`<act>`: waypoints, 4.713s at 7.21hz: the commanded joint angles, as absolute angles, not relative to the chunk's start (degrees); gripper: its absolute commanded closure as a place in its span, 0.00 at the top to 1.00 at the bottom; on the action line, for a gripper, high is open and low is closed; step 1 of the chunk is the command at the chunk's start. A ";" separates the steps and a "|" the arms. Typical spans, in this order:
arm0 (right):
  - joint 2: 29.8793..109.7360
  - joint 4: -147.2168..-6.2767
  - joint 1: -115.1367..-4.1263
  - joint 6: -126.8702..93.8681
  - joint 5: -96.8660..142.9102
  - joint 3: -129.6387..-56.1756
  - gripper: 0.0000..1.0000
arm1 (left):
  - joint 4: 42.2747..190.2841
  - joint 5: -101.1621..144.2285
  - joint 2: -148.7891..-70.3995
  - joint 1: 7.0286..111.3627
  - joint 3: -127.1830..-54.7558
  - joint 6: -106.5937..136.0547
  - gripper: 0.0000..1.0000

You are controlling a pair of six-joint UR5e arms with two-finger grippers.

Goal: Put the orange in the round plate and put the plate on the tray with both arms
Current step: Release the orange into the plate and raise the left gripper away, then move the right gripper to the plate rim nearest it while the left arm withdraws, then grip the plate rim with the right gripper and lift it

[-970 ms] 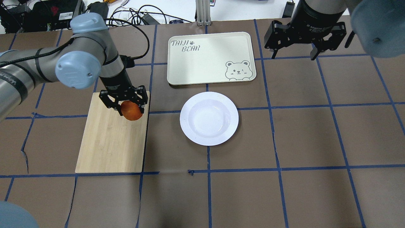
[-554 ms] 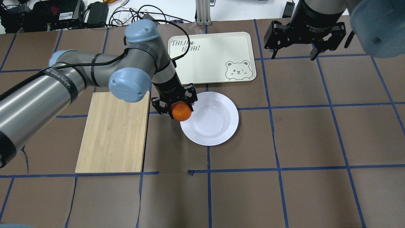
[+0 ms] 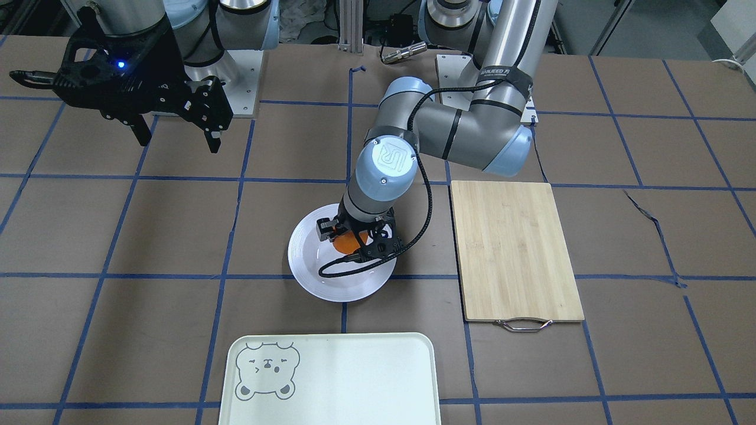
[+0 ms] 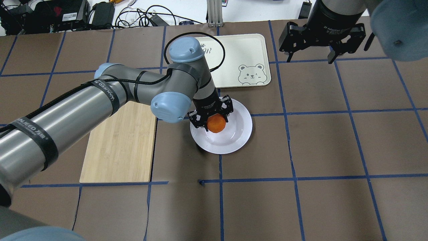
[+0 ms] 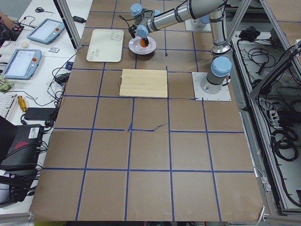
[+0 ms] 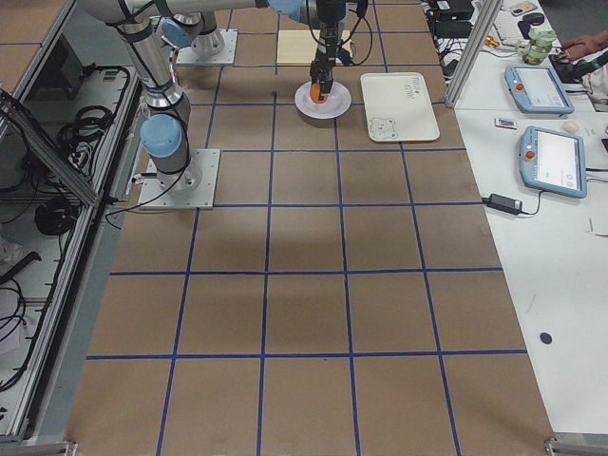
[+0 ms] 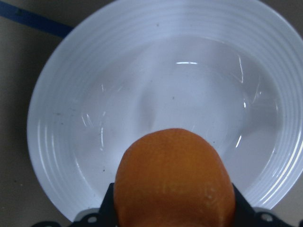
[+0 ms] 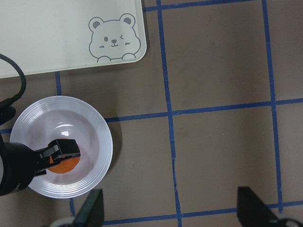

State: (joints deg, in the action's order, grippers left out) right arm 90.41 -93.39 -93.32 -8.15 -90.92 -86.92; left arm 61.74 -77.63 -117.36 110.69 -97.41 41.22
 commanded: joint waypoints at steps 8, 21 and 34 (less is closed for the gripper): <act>80.16 -113.57 -89.56 -10.37 -75.69 -100.92 1.00 | 82.88 -89.47 -91.88 99.94 -87.53 7.23 1.00; 68.39 -148.62 -90.18 -10.37 -56.60 -122.78 1.00 | 83.41 -89.38 -85.52 92.29 -91.49 1.14 1.00; 68.46 -150.21 -91.58 -13.00 -56.69 -122.43 0.00 | 83.41 -89.38 -85.52 91.85 -91.58 1.14 1.00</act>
